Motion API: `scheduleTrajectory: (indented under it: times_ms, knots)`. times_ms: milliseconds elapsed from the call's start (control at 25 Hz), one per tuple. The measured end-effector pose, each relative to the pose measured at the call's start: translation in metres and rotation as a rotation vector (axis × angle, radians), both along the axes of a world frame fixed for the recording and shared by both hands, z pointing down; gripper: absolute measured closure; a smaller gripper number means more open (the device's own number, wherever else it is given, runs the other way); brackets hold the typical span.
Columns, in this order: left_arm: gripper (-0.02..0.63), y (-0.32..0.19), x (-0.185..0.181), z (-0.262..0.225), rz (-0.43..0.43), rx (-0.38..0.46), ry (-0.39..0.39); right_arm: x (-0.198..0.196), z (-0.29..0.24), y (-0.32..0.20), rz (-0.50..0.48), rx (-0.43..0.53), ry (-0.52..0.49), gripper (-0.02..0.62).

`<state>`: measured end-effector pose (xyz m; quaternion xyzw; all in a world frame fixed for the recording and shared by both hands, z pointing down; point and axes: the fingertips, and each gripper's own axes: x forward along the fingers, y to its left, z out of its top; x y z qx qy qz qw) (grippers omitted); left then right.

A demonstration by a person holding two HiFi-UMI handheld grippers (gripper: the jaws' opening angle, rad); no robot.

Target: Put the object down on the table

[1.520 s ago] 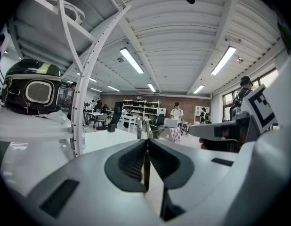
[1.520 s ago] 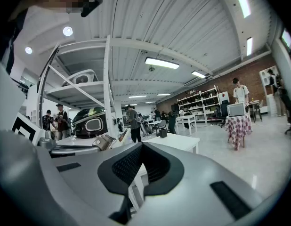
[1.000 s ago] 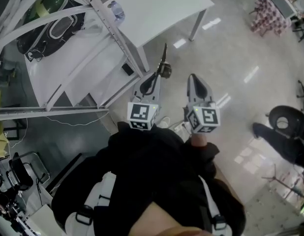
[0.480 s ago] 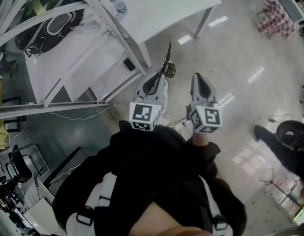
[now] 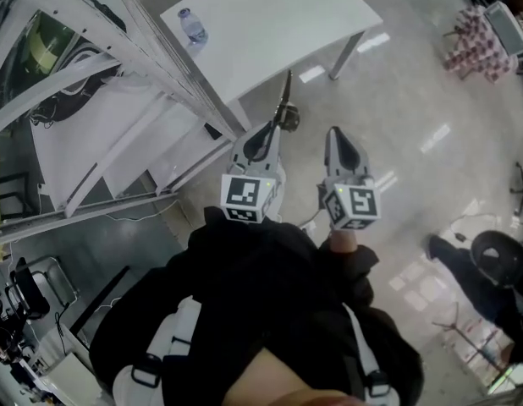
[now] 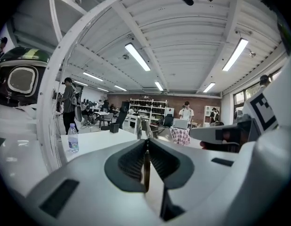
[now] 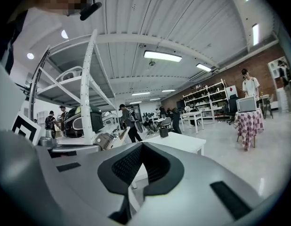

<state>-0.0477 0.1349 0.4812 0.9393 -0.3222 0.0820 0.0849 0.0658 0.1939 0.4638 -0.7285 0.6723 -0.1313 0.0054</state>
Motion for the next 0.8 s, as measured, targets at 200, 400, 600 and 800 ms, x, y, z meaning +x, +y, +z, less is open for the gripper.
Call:
scheduleTrajectory:
  times_ms: [200,400,600,800]
  knots:
    - [0.579,-0.056,0.015,-0.003,-0.021,0.002,0.005,0.016,-0.006,-0.059,-0.026,-0.002,0.016,0.603]
    - [0.578,-0.117,0.046,-0.021,-0.039,0.005,0.015,0.049,-0.027,-0.124,-0.041,-0.006,0.029,0.603]
    - [0.580,-0.173,0.066,-0.031,-0.066,0.003,0.021,0.063,-0.046,-0.186,-0.085,0.009,0.025,0.603]
    - [0.579,-0.224,0.076,-0.030,-0.092,0.011,0.016,0.072,-0.046,-0.238,-0.131,0.008,0.051,0.603]
